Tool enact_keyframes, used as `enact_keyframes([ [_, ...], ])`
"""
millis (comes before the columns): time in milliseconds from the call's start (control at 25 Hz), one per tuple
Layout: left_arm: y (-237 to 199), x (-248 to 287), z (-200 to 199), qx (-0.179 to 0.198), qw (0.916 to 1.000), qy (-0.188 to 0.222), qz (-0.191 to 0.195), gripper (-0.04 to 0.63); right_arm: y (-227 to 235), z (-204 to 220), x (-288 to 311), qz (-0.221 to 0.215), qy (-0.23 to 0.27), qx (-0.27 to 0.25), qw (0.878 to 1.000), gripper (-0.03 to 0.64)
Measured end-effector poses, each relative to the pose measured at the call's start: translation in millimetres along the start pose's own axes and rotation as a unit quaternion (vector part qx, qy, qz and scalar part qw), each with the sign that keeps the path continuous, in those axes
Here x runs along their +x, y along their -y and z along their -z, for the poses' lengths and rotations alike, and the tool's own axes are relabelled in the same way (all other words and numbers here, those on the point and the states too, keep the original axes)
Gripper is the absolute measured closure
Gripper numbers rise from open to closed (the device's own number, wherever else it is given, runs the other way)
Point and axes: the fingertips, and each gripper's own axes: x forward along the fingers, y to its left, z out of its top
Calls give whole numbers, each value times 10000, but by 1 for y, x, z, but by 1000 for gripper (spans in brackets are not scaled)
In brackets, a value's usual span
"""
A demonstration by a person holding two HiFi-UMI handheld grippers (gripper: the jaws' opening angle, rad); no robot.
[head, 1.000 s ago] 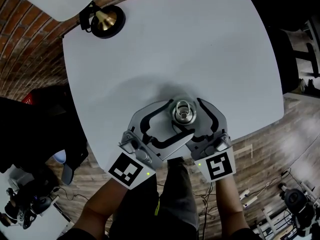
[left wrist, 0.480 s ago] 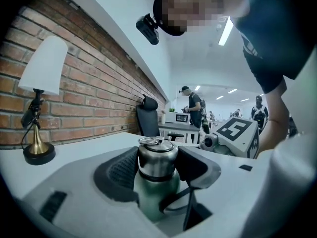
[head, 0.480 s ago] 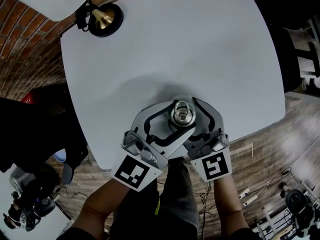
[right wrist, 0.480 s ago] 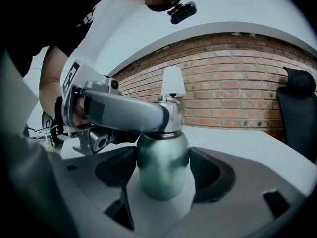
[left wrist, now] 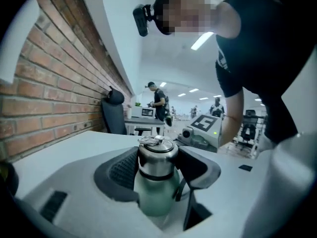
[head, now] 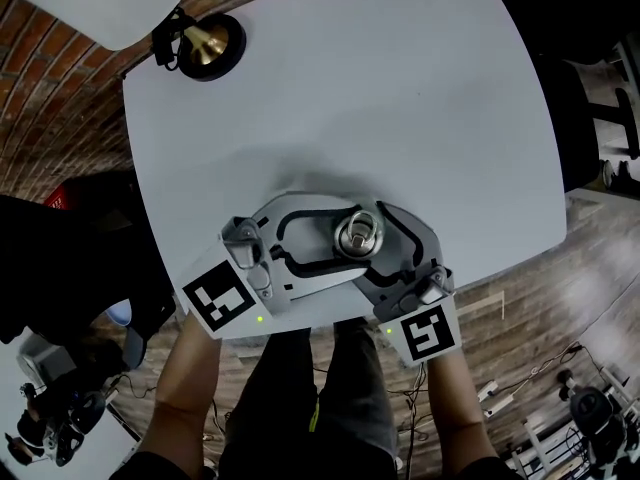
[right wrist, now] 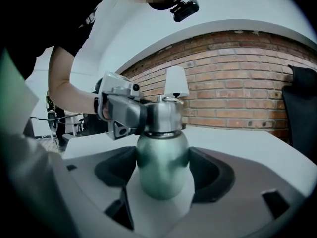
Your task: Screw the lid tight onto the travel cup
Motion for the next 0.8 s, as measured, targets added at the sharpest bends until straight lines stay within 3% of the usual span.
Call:
enact_keyframes([
  [120,4,1,-2,344,9957,-93,856,334,-1,-1,0,-182,-26,-50,9998,295],
  [200,5,1,-2,285,9910,-123,1303,334,-1,-1,0,-267,-37,-81,9996,295],
  [280,5,1,-1,141,9884,-175,1500,334,-1,-2,0,-297,-8,-81,9995,295],
  [560,4,3,-1,36,9911,-92,1325,331,0,-3,-1,-328,53,-20,9994,295],
  [680,1,6,-1,82,9944,-109,1051,271,0,-3,0,-322,79,-18,9994,295],
  [800,1,5,-5,-5,9975,20,712,256,0,-3,2,-315,83,20,9995,295],
])
